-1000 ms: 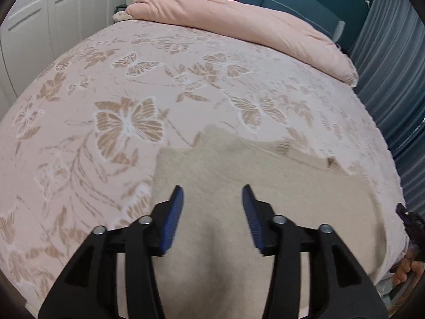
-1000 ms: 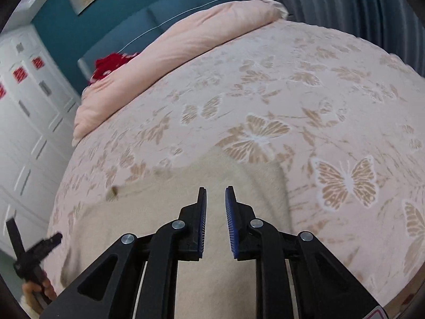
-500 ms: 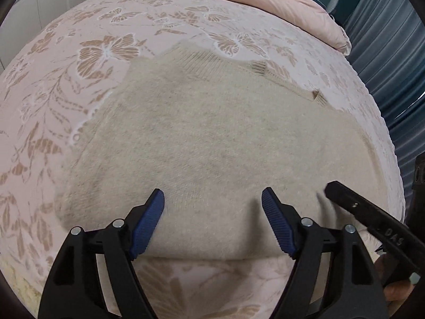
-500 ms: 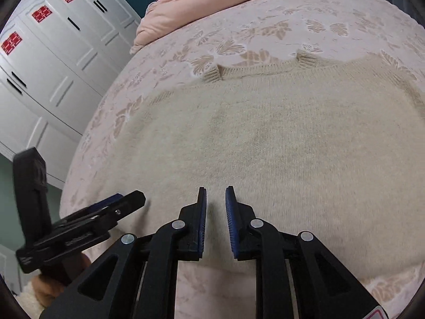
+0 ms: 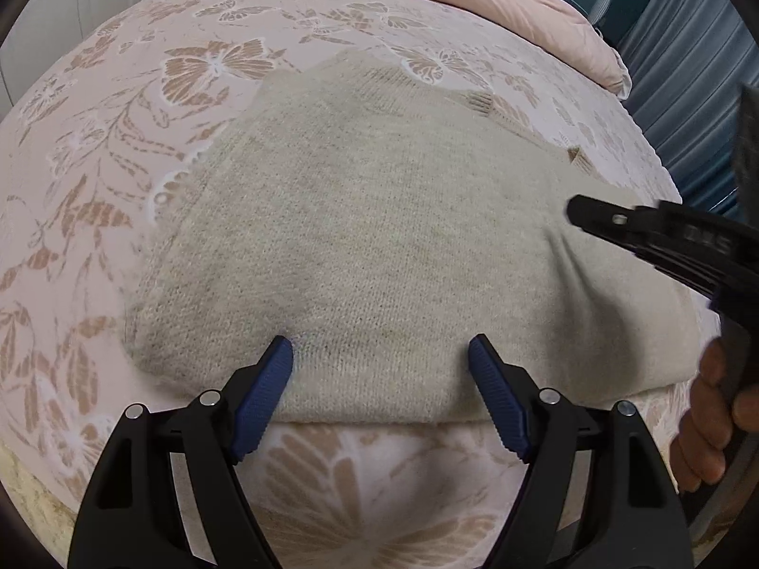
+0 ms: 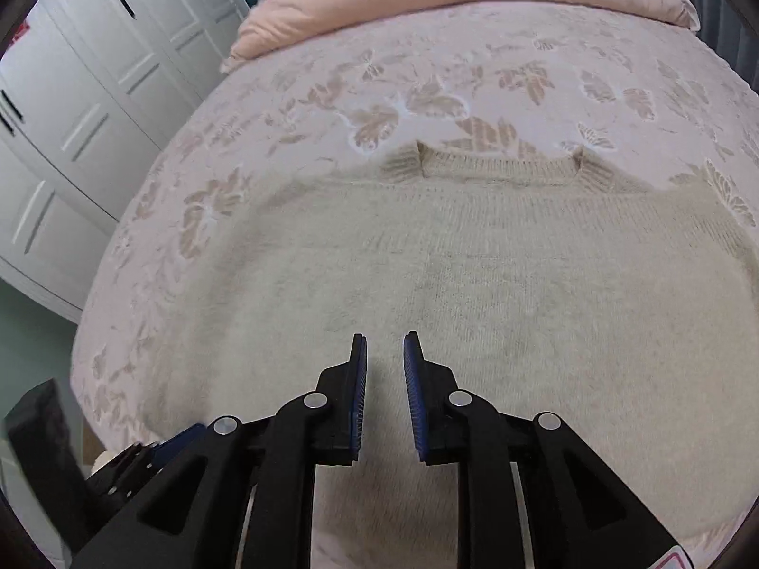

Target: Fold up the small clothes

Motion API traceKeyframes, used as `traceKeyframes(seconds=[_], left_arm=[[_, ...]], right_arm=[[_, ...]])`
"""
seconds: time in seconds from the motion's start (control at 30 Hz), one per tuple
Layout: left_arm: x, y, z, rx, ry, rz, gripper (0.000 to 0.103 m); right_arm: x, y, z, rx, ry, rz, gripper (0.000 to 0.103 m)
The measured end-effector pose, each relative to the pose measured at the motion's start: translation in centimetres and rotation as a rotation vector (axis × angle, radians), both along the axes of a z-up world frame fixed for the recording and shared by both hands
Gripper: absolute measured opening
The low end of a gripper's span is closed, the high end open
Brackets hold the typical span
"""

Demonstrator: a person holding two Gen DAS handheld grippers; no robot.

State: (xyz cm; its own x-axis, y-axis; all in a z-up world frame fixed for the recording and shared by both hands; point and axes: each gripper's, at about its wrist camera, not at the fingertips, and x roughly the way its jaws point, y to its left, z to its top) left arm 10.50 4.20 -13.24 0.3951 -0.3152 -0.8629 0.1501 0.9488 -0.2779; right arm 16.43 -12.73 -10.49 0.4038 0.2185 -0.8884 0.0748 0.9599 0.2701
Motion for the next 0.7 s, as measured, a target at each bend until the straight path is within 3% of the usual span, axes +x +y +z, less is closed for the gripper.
traceKeyframes(seconds=[0.07,0.2,0.3,0.4,0.53,0.6,0.7], left_arm=[[0.0,0.0,-0.1,0.008,-0.003,-0.006,0.074],[-0.1,-0.2,0.3,0.013,-0.014,-0.011,0.074],[0.4,-0.4,2.6,-0.091,-0.028,0.017,0.075],[3.0,-1.3,4.3,-0.157,-0.045,0.043,0.088],[7.0,-2.1,1.8,-0.063,0.027,0.099,0.088],[7.9,-1.6,0.2,-0.047,0.066,0.112,0.087],[7.7,-1.7,-0.1,-0.027,0.048,0.087,0.087]], right_arm=[[1.9,0.9,-2.7,-0.024,0.087,0.036,0.019],[2.3,1.5,0.3,-0.052,-0.006,0.061,0.018],[2.4,0.3,1.3,-0.061,-0.049,0.034,0.018],[3.2,-1.0,-2.0,-0.084,0.063,0.005,0.012],[1.5,-3.6,0.8,-0.029,-0.049,-0.061,0.011],[0.2,-6.5,1.9,-0.082,-0.092,-0.113,0.011],[-3.2,-14.1,0.9,-0.169,-0.060,-0.282,0.011]])
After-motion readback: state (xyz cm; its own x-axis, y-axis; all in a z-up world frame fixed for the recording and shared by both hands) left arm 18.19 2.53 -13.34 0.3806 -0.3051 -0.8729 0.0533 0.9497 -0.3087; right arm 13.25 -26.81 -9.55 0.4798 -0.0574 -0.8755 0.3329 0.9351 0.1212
